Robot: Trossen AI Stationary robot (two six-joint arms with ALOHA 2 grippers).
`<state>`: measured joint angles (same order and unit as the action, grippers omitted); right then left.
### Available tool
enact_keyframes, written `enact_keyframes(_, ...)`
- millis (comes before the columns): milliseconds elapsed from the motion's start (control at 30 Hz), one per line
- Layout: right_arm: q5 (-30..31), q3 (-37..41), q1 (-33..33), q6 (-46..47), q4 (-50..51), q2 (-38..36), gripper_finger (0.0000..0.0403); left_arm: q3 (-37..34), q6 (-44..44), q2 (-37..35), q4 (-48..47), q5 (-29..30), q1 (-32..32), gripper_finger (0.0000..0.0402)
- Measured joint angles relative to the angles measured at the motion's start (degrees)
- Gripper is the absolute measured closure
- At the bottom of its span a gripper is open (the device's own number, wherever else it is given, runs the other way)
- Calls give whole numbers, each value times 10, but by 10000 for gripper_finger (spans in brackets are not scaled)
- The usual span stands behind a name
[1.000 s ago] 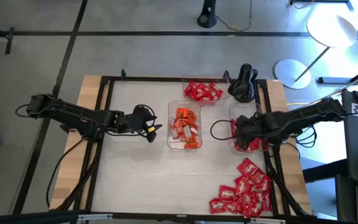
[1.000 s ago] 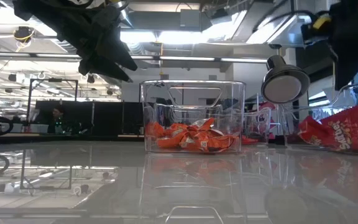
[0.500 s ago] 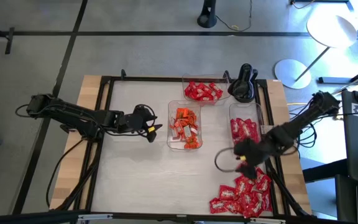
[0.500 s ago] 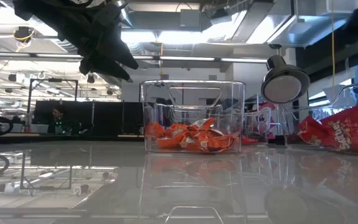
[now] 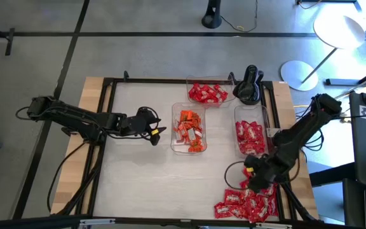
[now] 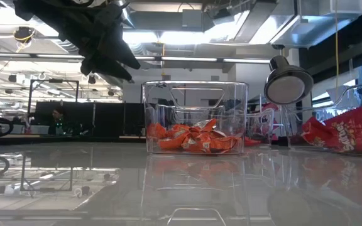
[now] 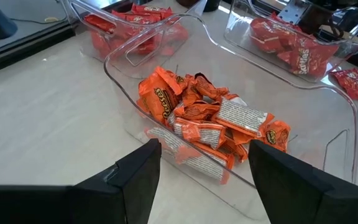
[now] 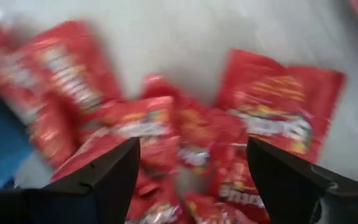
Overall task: Sort candy
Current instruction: Put the red candy pack into the bottom right transparent bin
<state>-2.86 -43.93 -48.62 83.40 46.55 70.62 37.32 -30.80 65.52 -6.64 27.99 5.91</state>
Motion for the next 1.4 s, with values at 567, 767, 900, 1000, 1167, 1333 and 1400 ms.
enact_keyframes(567, 42, 42, -1, 183, 40, 4, 112, 0, 6, 0, -2, 0, 0, 169)
enact_keyframes(767, -31, 15, -2, 237, 21, 5, 112, 0, -1, 0, -2, 0, 0, 169)
enact_keyframes(900, 29, 15, -2, 249, 17, 25, 112, 0, -2, 0, -2, 0, 0, 169)
enact_keyframes(1000, 47, 15, -1, 244, 14, 58, 112, 0, -3, 0, -2, 0, 1, 169)
enact_keyframes(1167, 54, 15, -2, 226, 6, 110, 112, 0, 0, 0, -1, 0, 1, 169)
enact_keyframes(1333, 62, 14, -2, 213, 10, 146, 112, 0, 7, 0, 1, 0, 1, 169)
enact_keyframes(1400, 59, 14, -2, 200, 11, 158, 112, 0, 8, 0, 1, 0, 1, 169)
